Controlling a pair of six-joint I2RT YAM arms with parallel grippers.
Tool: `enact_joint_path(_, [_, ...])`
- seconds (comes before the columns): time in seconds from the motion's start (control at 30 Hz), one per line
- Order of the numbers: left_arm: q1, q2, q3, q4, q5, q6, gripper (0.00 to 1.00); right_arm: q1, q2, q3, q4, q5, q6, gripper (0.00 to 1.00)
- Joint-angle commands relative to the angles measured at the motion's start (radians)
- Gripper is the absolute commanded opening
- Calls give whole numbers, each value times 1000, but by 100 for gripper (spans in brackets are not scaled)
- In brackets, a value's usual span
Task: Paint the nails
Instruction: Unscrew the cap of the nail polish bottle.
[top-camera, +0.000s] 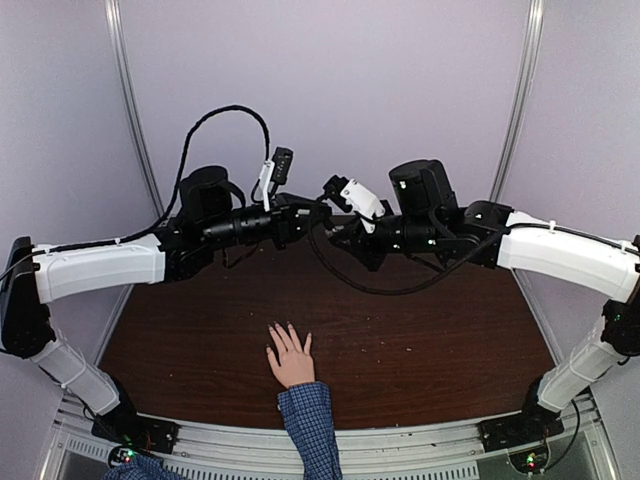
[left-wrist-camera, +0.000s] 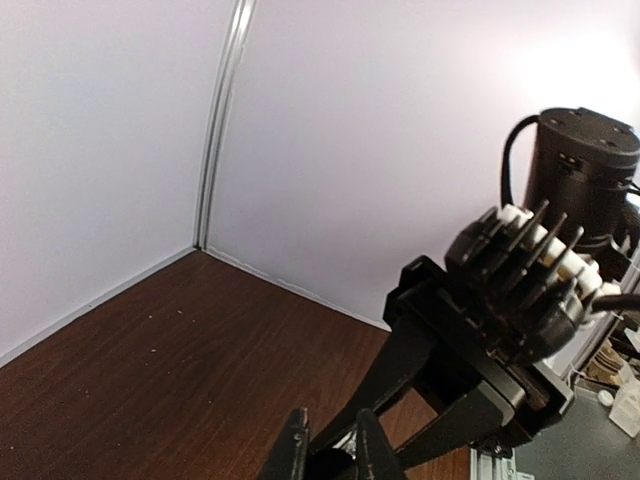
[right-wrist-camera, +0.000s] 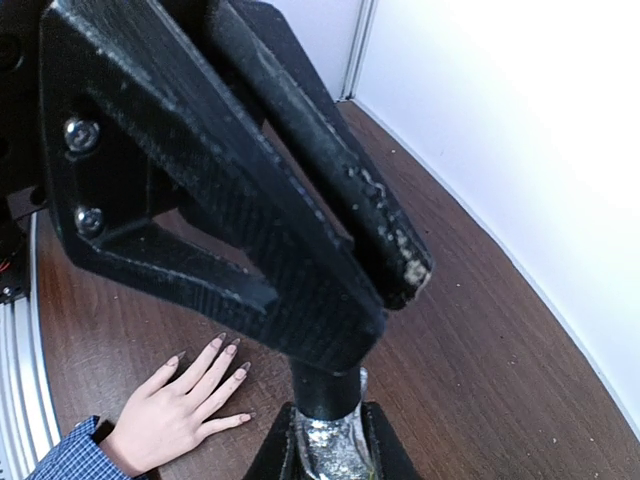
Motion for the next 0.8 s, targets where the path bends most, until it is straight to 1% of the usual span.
enact_joint_path(0.0, [-44, 21, 19, 79, -152, -35, 0, 19, 27, -5, 74, 220, 27, 0])
enact_joint_path(0.1, [-49, 30, 34, 33, -232, -71, 0, 22, 42, 2, 80, 256, 30, 0])
enact_joint_path(0.2, [-49, 23, 45, -26, -292, -83, 0, 22, 40, 1, 75, 244, 27, 0])
enact_joint_path(0.27, [-47, 11, 45, -42, -291, -59, 10, 21, 32, -12, 78, 234, 27, 0])
enact_joint_path(0.37, [-47, -8, 48, -58, -258, -23, 22, 17, 17, -29, 79, 212, 24, 0])
enact_joint_path(0.43, [-41, -21, 51, -69, -219, -4, 32, 9, 6, -36, 82, 176, 26, 0])
enact_joint_path(0.57, [-16, -50, 53, -99, -167, 8, 48, -9, -19, -51, 80, 107, 37, 0])
enact_joint_path(0.6, [-10, -58, 50, -104, -166, 7, 53, -15, -26, -58, 83, 99, 40, 0])
enact_joint_path(0.63, [-4, -67, 44, -105, -176, 3, 60, -21, -35, -65, 86, 84, 42, 0])
enact_joint_path(0.67, [-1, -80, 36, -103, -200, -9, 70, -26, -45, -75, 91, 66, 43, 0])
enact_joint_path(0.77, [9, -131, -11, -79, -247, -30, 95, -48, -76, -99, 103, 12, 50, 0])
